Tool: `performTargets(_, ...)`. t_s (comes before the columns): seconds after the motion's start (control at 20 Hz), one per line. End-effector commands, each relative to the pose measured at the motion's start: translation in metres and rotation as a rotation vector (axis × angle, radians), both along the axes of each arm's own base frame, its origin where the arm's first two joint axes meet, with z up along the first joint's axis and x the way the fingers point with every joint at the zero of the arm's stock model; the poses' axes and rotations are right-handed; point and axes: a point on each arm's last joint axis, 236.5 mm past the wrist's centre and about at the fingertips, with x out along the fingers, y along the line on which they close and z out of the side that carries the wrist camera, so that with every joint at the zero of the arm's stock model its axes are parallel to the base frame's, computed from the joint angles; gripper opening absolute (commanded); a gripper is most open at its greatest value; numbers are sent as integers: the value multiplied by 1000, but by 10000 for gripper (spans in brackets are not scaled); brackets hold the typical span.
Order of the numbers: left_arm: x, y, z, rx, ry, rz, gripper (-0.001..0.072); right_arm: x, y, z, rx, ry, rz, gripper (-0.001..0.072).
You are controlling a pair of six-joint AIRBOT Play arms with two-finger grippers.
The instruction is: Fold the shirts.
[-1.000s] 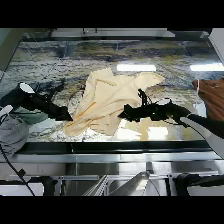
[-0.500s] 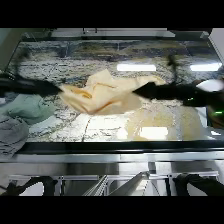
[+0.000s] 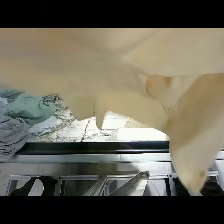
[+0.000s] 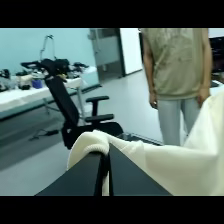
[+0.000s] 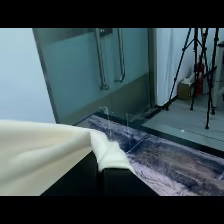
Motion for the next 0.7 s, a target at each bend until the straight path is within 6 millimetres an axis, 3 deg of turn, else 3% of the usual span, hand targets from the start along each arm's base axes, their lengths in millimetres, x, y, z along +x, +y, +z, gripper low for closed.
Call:
performTargets(0.0, 44, 31, -37, -65, 207, 38, 22, 61, 6, -60, -20, 267, 81, 17)
performTargets(0.1, 100, 49, -106, -116, 434, -18, 22, 114, 20, -140, -20, 525, 177, 17)
performTargets(0.2, 159, 58, -197, -112, 657, 4, 23, 160, 37, -222, -7, 738, 234, 17)
performTargets(0.3, 219, 52, -299, -72, 830, 53, 23, 202, 48, -303, 15, 895, 238, 17)
performTargets(0.4, 263, 46, -384, -3, 936, 100, 22, 247, 43, -375, 68, 991, 151, 18)
performTargets(0.45, 278, 43, -430, 47, 1013, 99, 23, 265, 37, -406, 104, 1027, 103, 110)
performTargets(0.5, 285, 42, -462, 99, 1074, 86, 136, 278, 31, -425, 145, 1050, 72, 352)
performTargets(0.55, 289, 44, -485, 128, 1132, 69, 429, 285, 23, -439, 174, 1072, 51, 445)
performTargets(0.6, 293, 48, -499, 137, 1187, 60, 720, 288, 12, -446, 184, 1082, 40, 444)
performTargets(0.65, 297, 55, -503, 135, 1220, 58, 714, 287, 1, -444, 180, 1077, 44, 444)
